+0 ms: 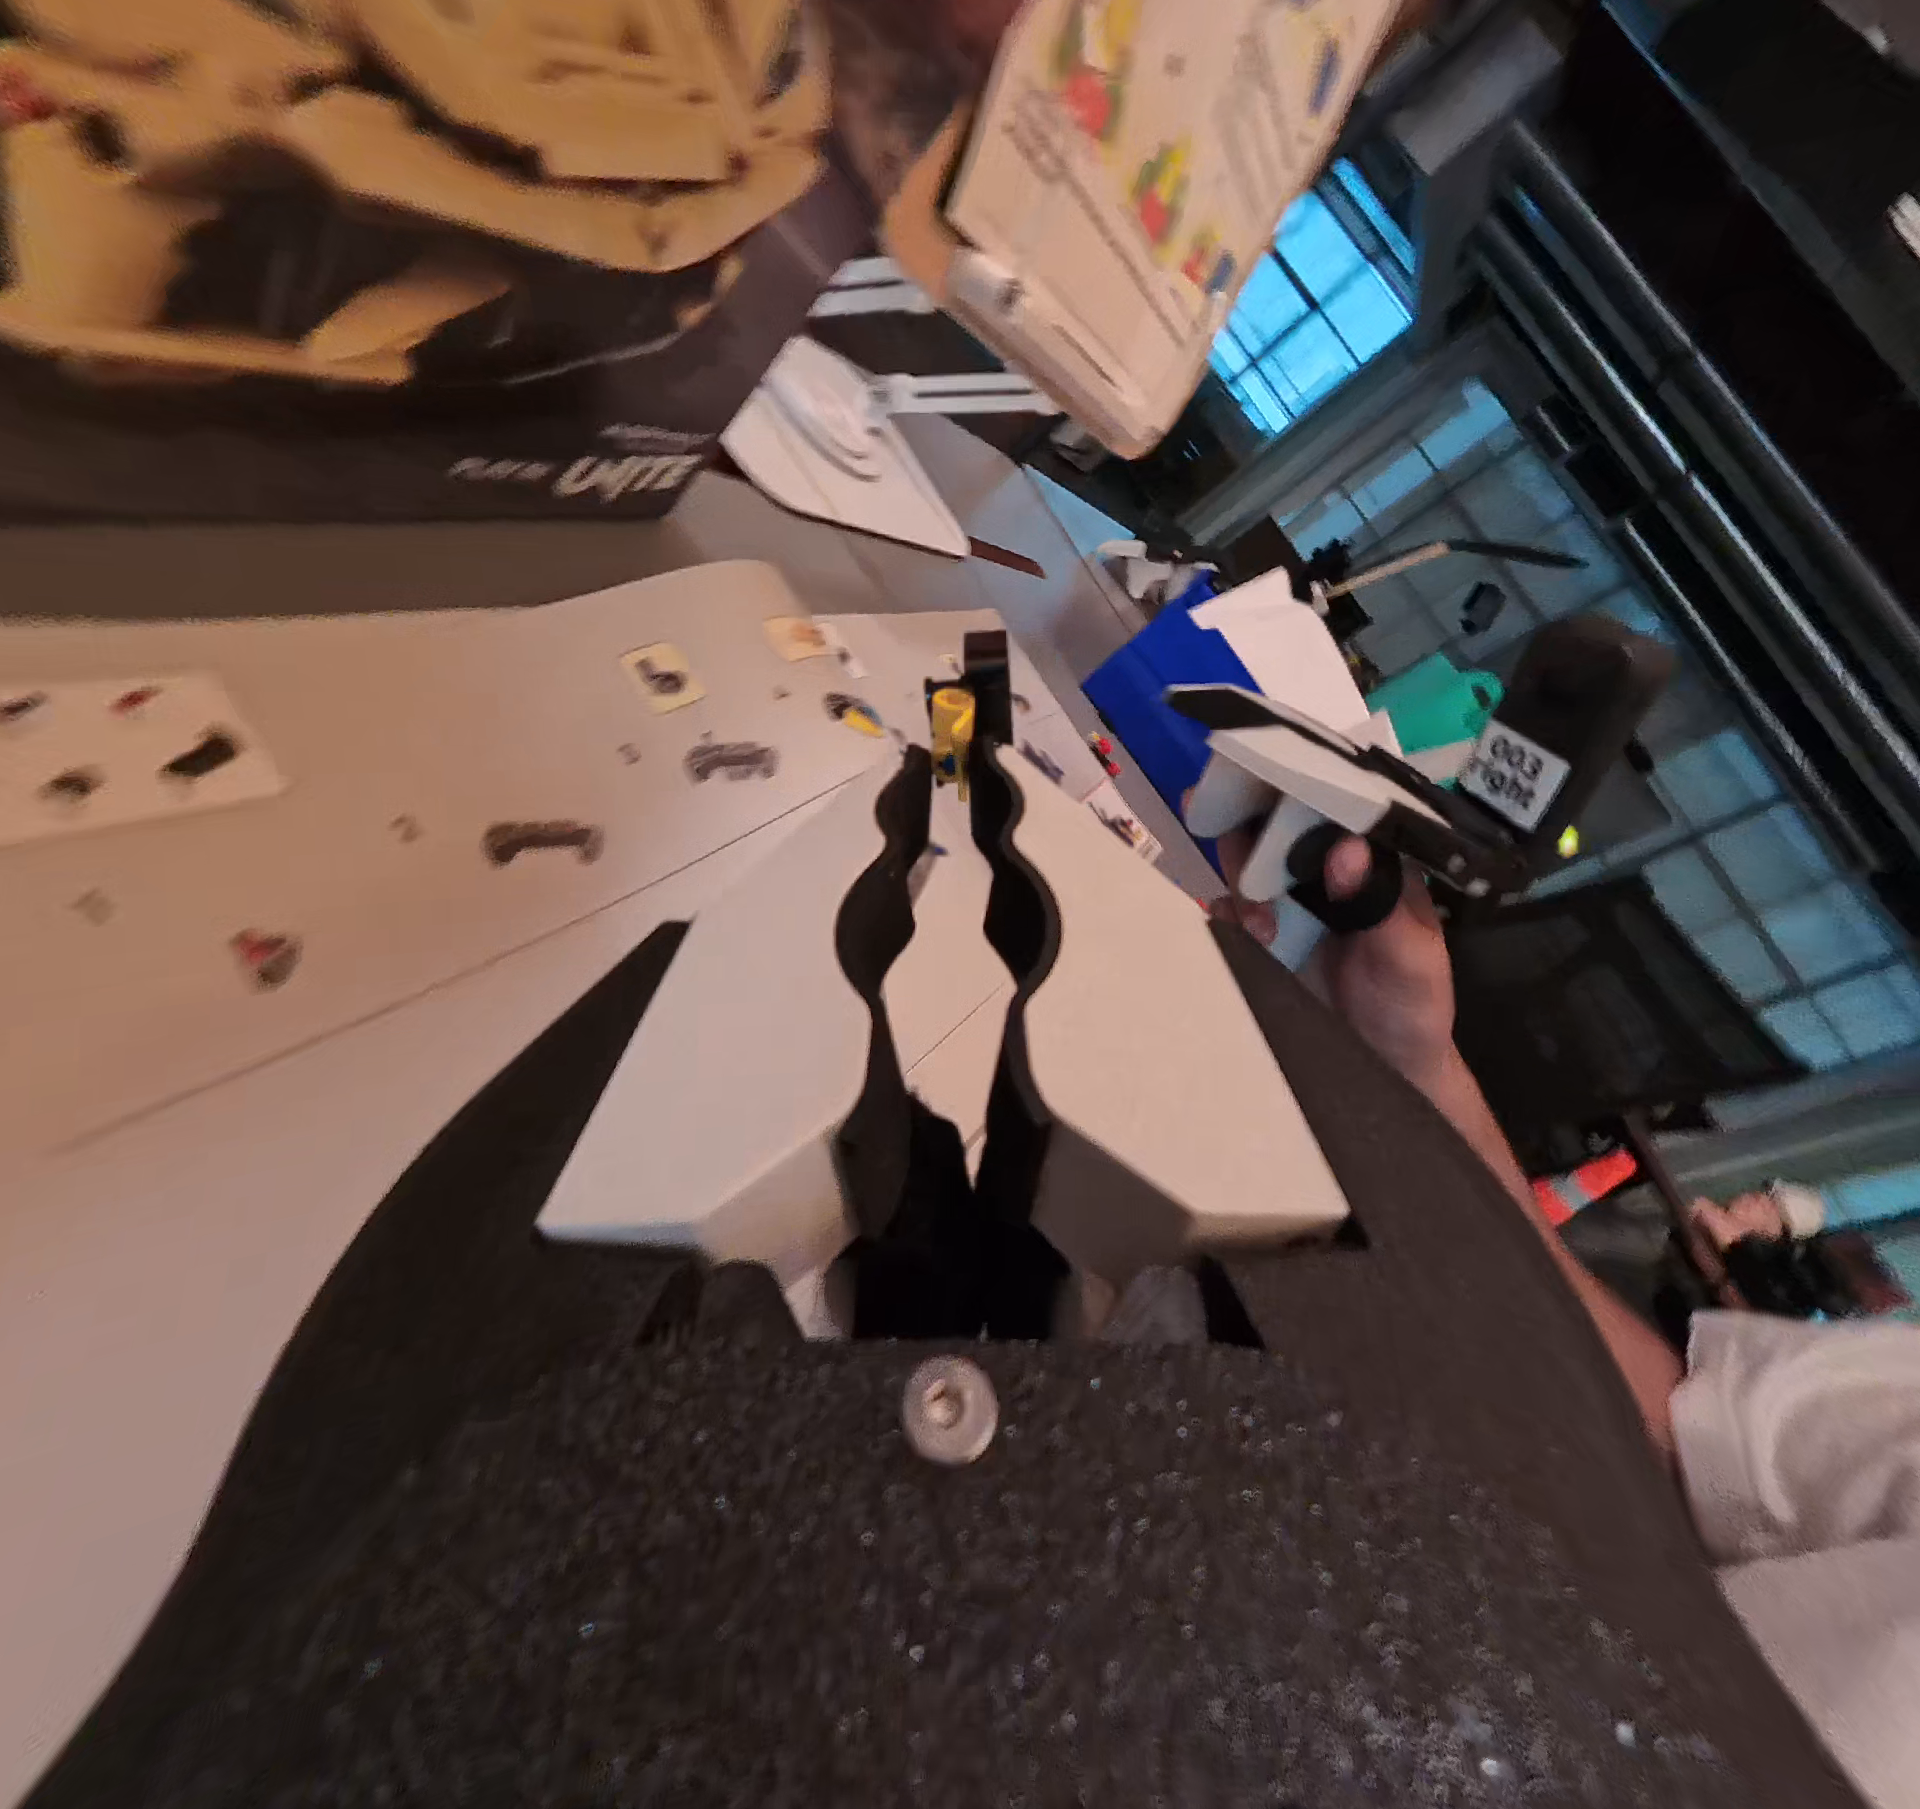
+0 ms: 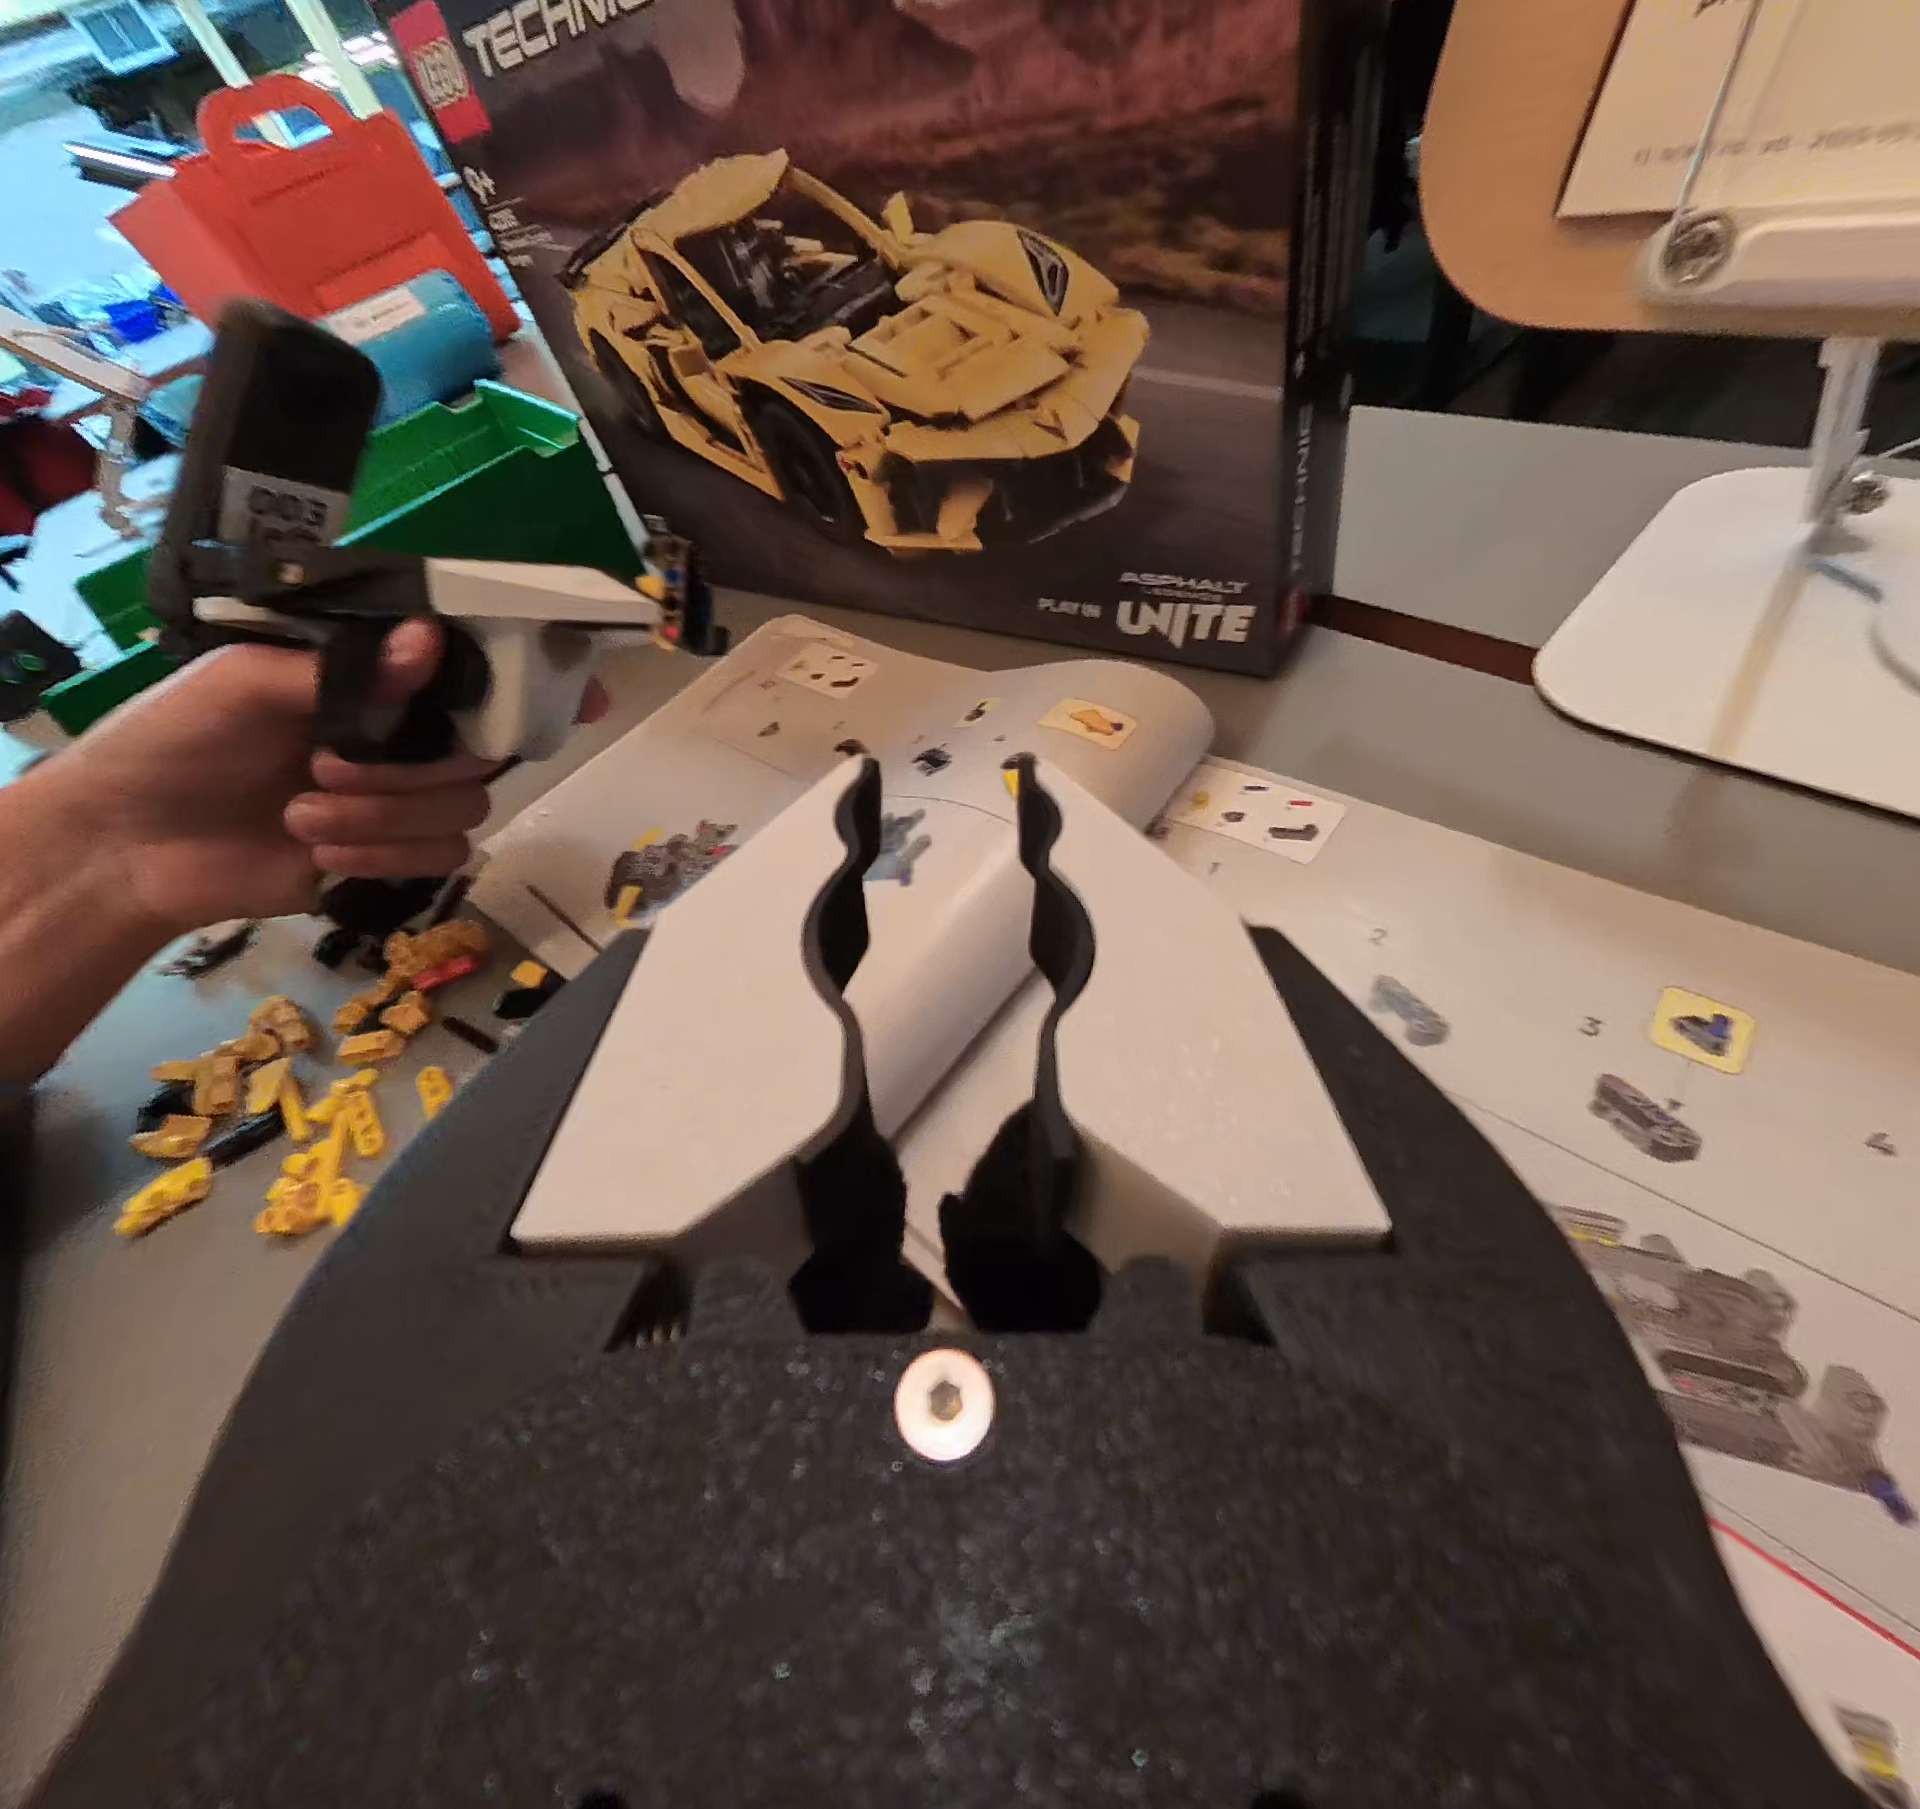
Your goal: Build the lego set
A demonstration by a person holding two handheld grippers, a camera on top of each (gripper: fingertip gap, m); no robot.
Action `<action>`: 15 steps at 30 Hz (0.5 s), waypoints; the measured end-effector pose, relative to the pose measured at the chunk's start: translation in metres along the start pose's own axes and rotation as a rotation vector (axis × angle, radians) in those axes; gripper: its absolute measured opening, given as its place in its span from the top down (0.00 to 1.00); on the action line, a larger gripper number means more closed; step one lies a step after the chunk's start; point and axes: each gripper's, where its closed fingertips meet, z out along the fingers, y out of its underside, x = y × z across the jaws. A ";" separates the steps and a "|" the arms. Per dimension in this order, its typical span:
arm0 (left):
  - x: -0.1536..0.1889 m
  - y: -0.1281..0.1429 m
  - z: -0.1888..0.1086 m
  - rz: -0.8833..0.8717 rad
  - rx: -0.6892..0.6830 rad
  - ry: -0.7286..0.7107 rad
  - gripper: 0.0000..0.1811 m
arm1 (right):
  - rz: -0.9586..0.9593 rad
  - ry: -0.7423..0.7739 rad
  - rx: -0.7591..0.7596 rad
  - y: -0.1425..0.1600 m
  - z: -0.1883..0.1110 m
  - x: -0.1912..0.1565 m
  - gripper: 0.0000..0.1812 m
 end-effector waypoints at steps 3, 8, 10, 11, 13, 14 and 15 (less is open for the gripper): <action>-0.011 -0.008 -0.011 -0.166 0.052 0.027 0.97 | 0.037 -0.037 0.022 -0.005 -0.002 -0.011 0.89; -0.045 -0.004 -0.028 -0.207 0.024 -0.141 0.97 | 0.103 -0.131 0.037 -0.015 -0.008 -0.032 0.90; -0.072 -0.011 -0.049 -0.132 0.037 -0.323 0.97 | 0.088 -0.124 0.040 -0.016 -0.010 -0.033 0.90; -0.079 -0.018 -0.060 -0.099 0.050 -0.378 0.97 | 0.085 -0.130 0.039 -0.016 -0.010 -0.035 0.90; -0.083 -0.032 -0.080 -0.078 0.093 -0.410 0.97 | 0.092 -0.152 0.042 -0.017 -0.011 -0.040 0.90; -0.084 -0.039 -0.088 -0.091 0.125 -0.410 0.97 | 0.100 -0.164 0.043 -0.017 -0.010 -0.043 0.90; -0.087 -0.044 -0.096 -0.108 0.154 -0.410 0.97 | 0.110 -0.174 0.042 -0.017 -0.010 -0.044 0.90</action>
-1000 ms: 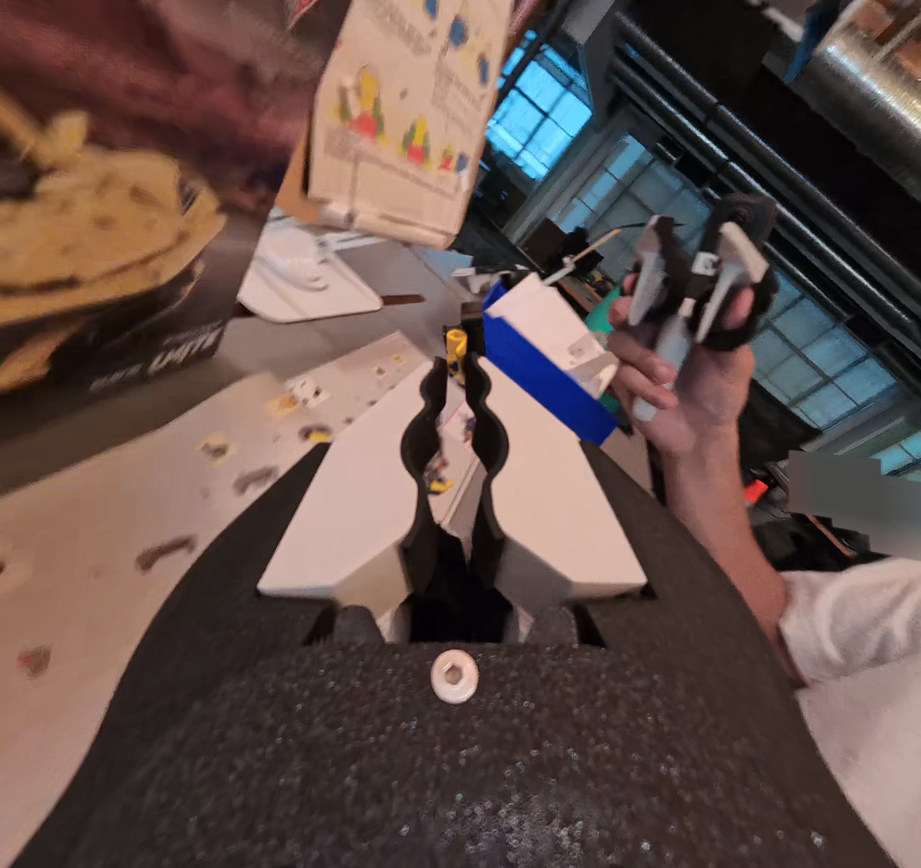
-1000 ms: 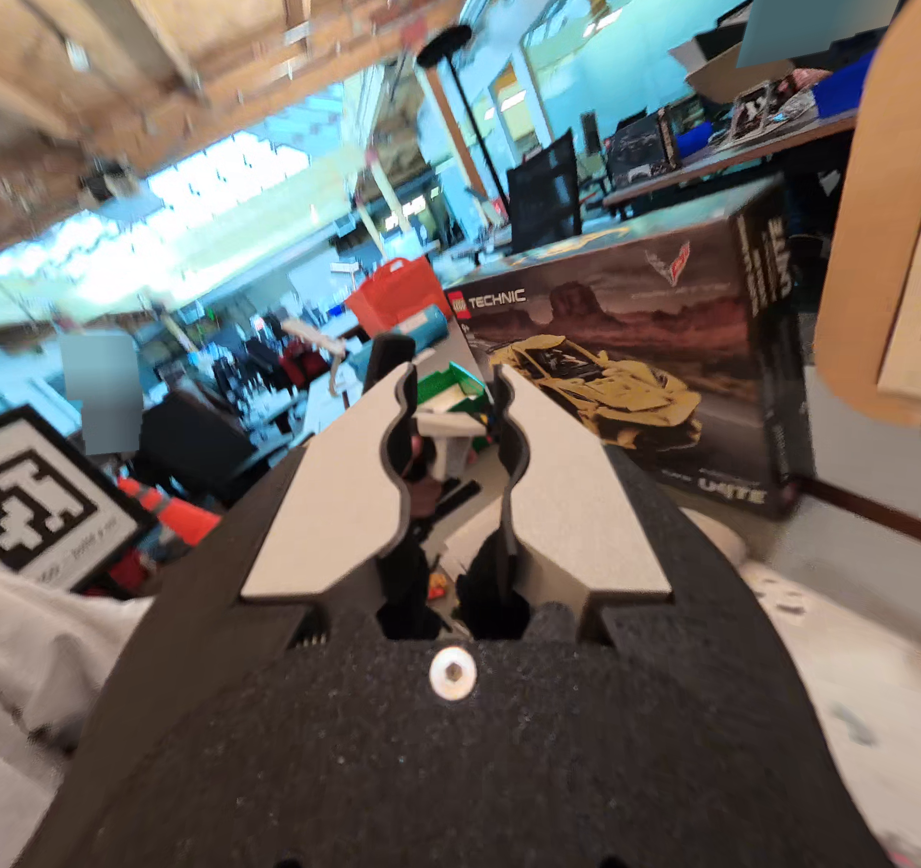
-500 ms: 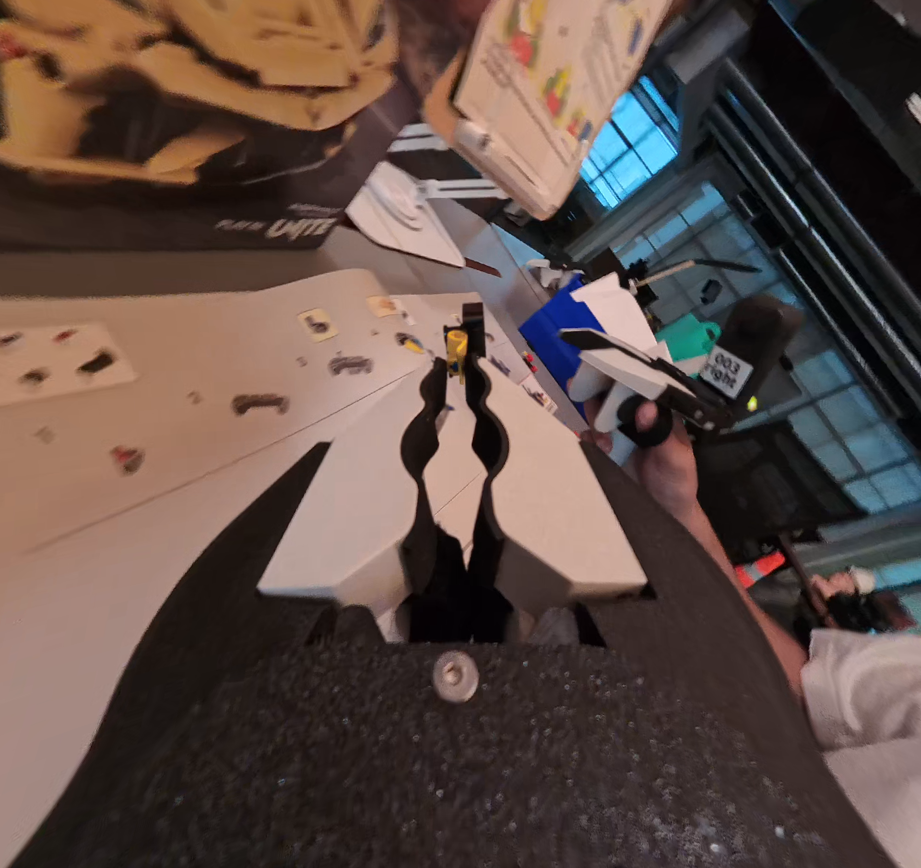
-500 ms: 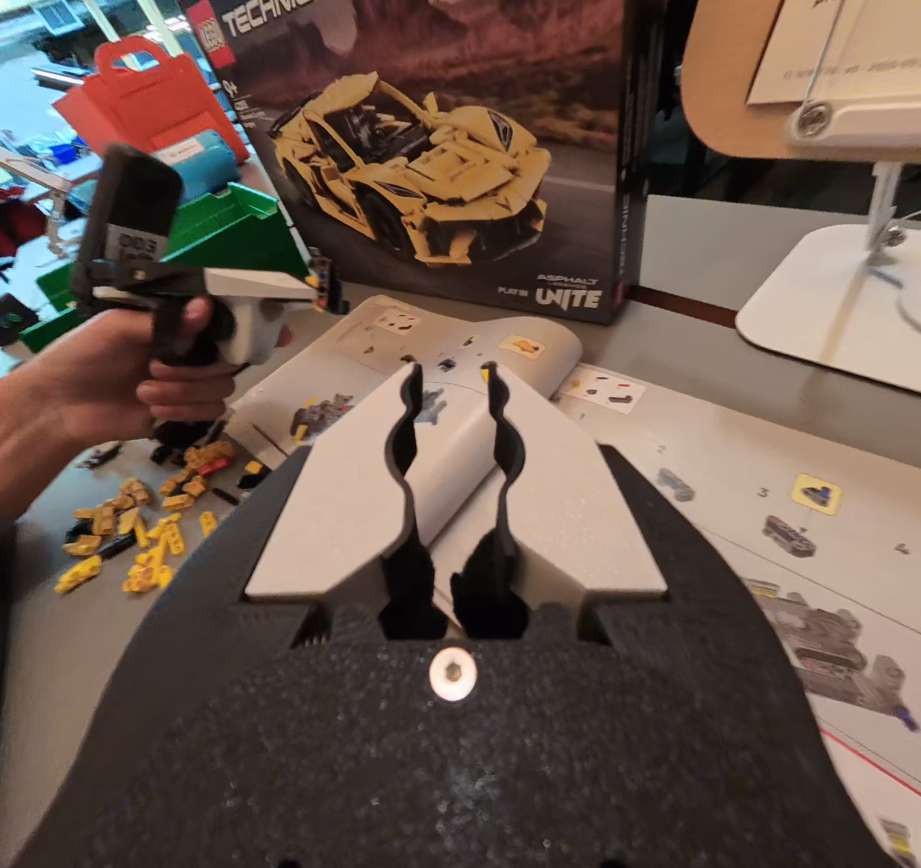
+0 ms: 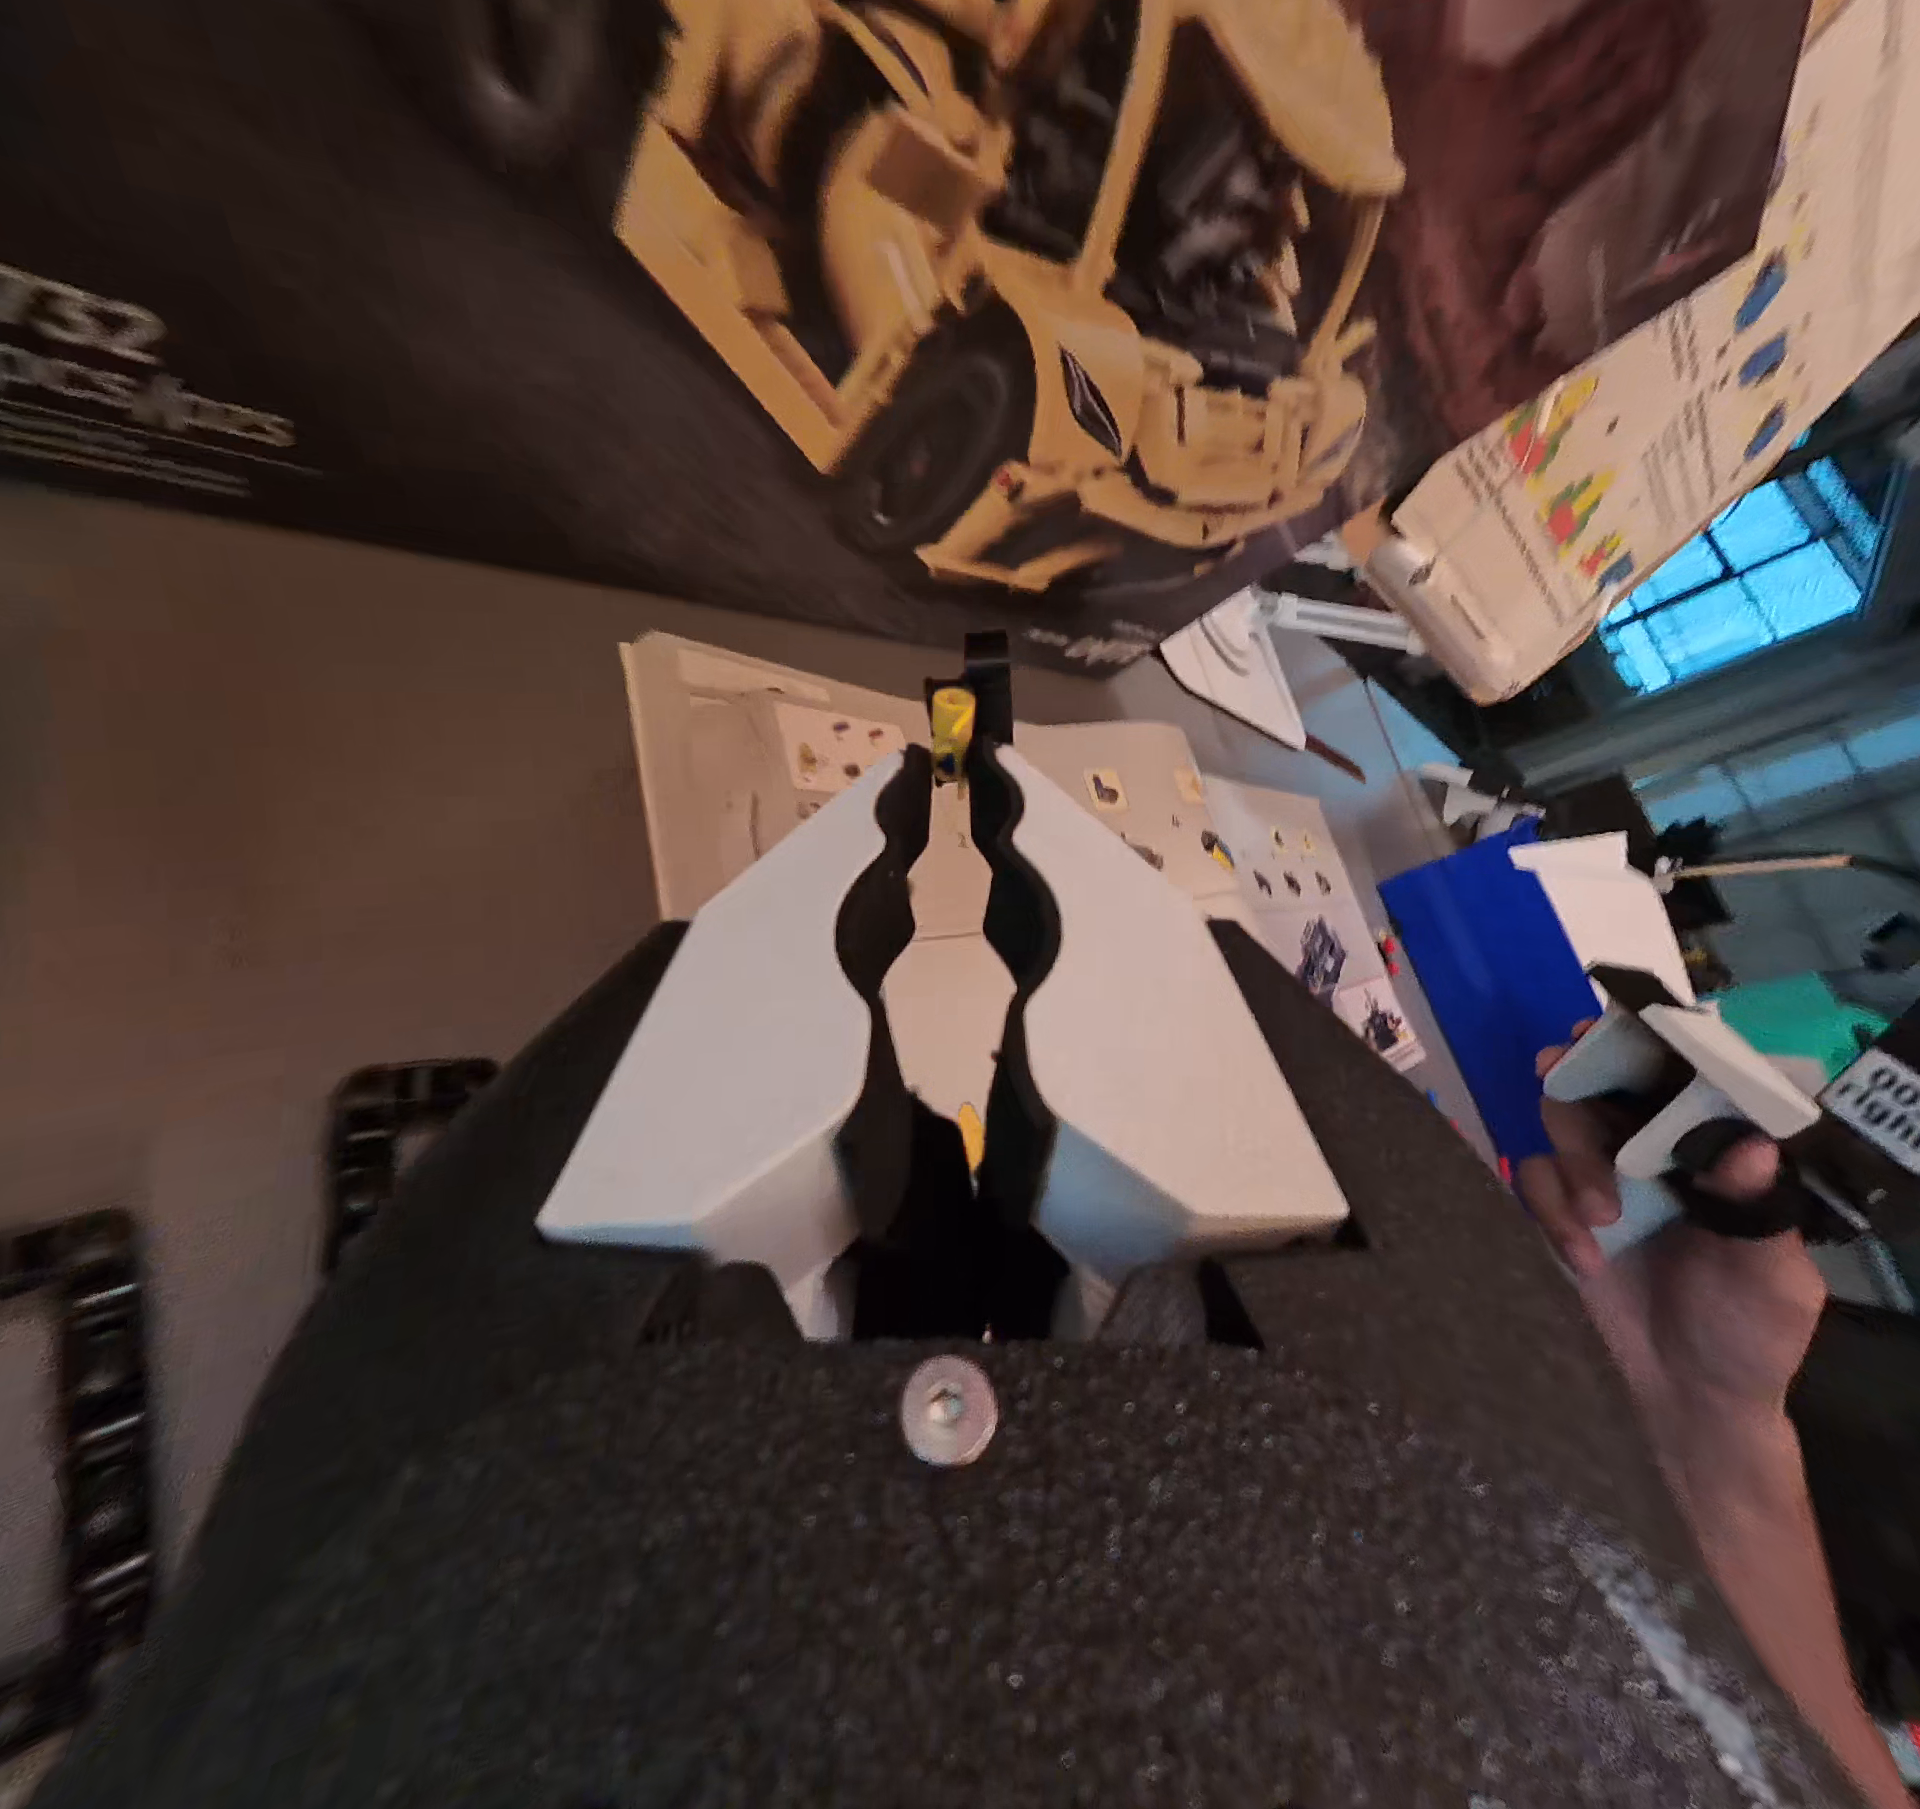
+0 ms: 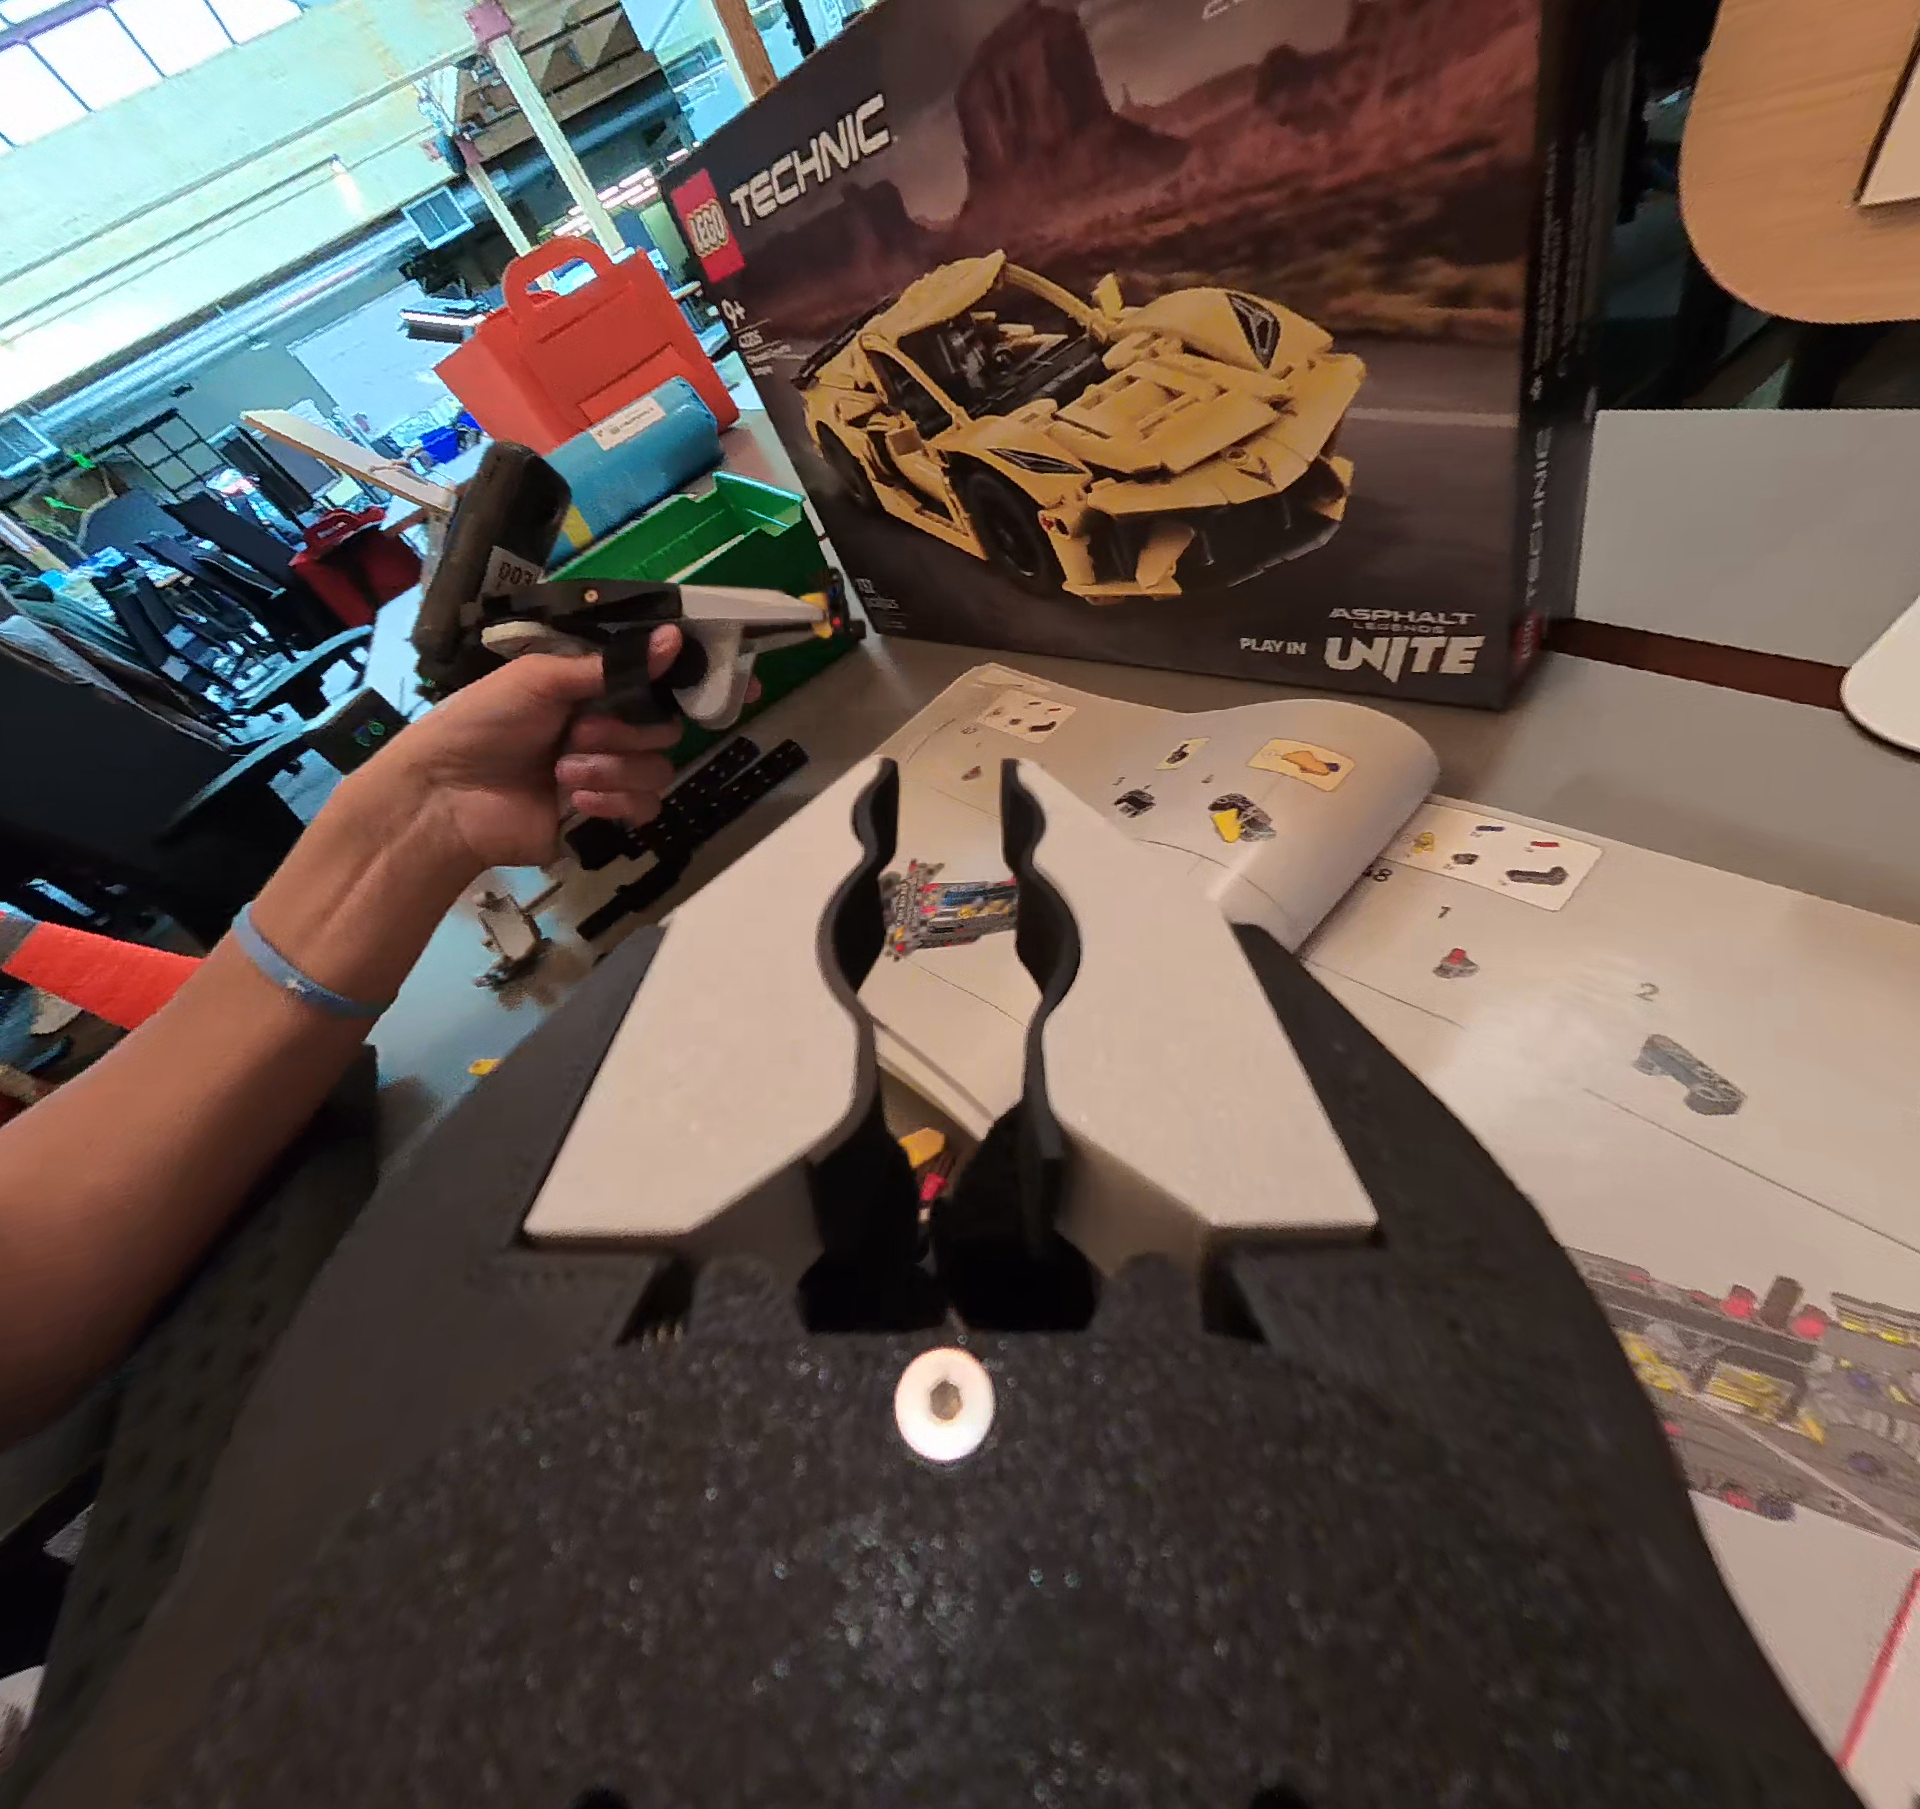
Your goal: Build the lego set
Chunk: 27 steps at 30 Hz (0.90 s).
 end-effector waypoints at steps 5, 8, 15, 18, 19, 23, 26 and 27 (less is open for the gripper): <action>-0.023 -0.023 -0.014 -0.097 0.116 -0.013 0.97 | 0.059 -0.036 -0.010 0.005 0.004 -0.003 0.90; -0.019 -0.022 -0.012 -0.120 0.096 0.037 0.97 | 0.078 -0.048 -0.034 0.012 0.008 -0.003 0.90; -0.006 -0.013 -0.003 -0.028 0.040 0.050 0.97 | 0.105 -0.070 -0.078 0.024 0.015 -0.005 0.90; 0.002 -0.008 0.001 -0.011 0.016 0.076 0.97 | 0.101 -0.072 -0.066 0.021 0.013 -0.006 0.90; 0.004 -0.007 0.002 -0.007 0.016 0.082 0.97 | 0.103 -0.074 -0.061 0.019 0.012 -0.006 0.90; 0.015 -0.001 0.005 0.017 -0.020 0.122 0.97 | 0.127 -0.089 -0.033 0.012 0.007 -0.007 0.90; 0.034 0.013 0.009 0.069 -0.098 0.199 0.97 | 0.136 -0.089 -0.020 0.009 0.005 -0.006 0.90; 0.045 0.020 0.010 0.098 -0.135 0.246 0.97 | 0.140 -0.091 -0.021 0.008 0.005 -0.006 0.90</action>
